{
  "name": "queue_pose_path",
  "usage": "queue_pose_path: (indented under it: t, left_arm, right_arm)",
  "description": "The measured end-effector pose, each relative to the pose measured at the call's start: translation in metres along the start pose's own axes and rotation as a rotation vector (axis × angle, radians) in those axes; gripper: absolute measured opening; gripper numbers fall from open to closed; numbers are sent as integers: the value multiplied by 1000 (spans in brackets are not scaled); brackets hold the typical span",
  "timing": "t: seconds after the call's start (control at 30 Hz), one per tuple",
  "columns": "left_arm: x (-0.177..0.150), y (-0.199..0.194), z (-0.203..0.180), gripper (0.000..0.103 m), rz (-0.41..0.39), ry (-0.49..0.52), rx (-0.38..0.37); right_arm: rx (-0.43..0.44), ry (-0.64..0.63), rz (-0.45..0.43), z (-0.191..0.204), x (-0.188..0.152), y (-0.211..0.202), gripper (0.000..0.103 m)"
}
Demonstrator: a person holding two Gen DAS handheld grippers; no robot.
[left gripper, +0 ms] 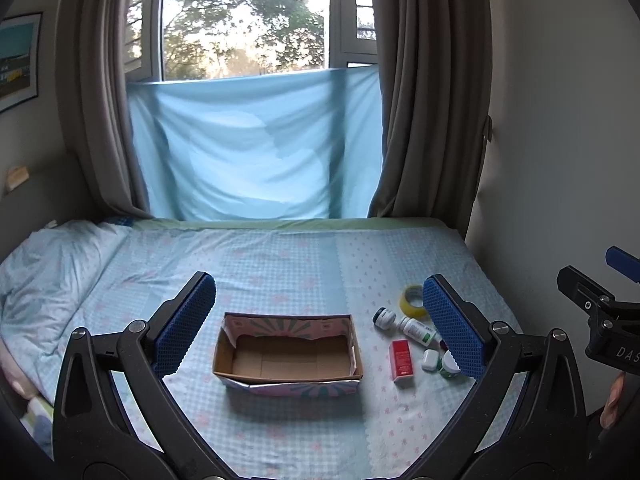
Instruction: Organize rigid objects
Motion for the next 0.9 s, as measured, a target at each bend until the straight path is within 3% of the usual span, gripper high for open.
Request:
queue_pose_path:
  t: [0.2, 0.43, 0.57, 0.9]
  left_arm:
    - [-6, 29, -7, 103, 103, 26, -35]
    - [-46, 89, -44, 103, 279, 61, -121]
    - [-71, 127, -75, 103, 371, 56, -148]
    - [-145, 260, -154, 103, 624, 42, -104]
  right_arm:
    - [-30, 33, 47, -12, -1, 10, 103]
    - [-70, 47, 138, -41, -17, 48, 103]
    - [-67, 38, 197, -69, -28, 88, 103]
    - [-22, 39, 383, -137, -70, 230, 103]
Point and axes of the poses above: each gripper's, at about its wrist camera, not at the fingertips, and y roughly the way its jaws point, z to its left, x to its top, the point moved 6 cm from there along y, roughly the way its jaws point, and after that the axes turned 7 degrees about -y, right-handed, at the moved point
